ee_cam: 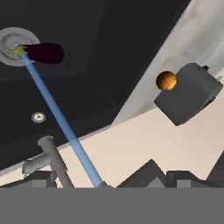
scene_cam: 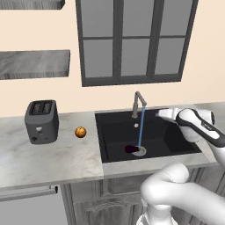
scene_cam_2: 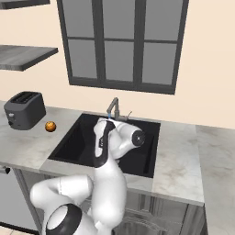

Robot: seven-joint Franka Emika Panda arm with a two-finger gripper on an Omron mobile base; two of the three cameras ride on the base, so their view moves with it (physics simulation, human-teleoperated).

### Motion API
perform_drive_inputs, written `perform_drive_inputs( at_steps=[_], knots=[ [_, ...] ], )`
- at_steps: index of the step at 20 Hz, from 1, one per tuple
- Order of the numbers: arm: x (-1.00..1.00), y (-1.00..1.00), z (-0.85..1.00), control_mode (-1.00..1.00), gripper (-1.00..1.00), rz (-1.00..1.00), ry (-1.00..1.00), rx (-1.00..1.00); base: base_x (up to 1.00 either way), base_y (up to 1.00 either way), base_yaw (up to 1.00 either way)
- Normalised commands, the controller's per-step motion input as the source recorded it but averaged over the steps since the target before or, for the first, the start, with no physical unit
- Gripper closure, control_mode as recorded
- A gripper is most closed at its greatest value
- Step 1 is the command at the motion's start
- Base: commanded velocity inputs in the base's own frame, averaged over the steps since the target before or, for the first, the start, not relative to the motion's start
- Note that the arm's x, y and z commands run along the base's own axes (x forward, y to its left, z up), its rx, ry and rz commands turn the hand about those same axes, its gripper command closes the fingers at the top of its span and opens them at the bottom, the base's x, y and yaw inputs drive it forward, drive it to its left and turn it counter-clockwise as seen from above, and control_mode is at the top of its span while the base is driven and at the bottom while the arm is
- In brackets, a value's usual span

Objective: Turn on the sink faucet. Then move the eggplant from the counter to the sink. Turn off the sink. Move the vegetable from the sink to the pot next to the stove. Finally move the pot to the front right burner.

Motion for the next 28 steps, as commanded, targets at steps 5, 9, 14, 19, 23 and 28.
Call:
perform_drive_inputs(
  at_steps=[5, 9, 14, 19, 23, 28],
  knots=[
    [0.38, -0.08, 0.0, -1.0, -1.0, 0.14, -0.12, -0.21, 0.0, 0.0, 0.0],
    [0.15, -0.35, 0.0, -1.0, -1.0, 0.09, -0.01, -0.22, 0.0, 0.0, 0.0],
    [0.01, -0.45, 0.0, -1.0, -1.0, 0.02, -0.02, -0.18, 0.0, 0.0, 0.0],
    [0.16, -0.46, -0.06, -1.0, -1.0, 0.09, -0.08, -0.12, 0.0, 0.0, 0.0],
    [0.28, -0.47, -0.28, -1.0, -1.0, 0.18, -0.15, -0.05, 0.0, 0.0, 0.0],
    [0.33, -0.54, -0.36, -1.0, -1.0, 0.22, -0.21, -0.03, 0.0, 0.0, 0.0]
  ],
)
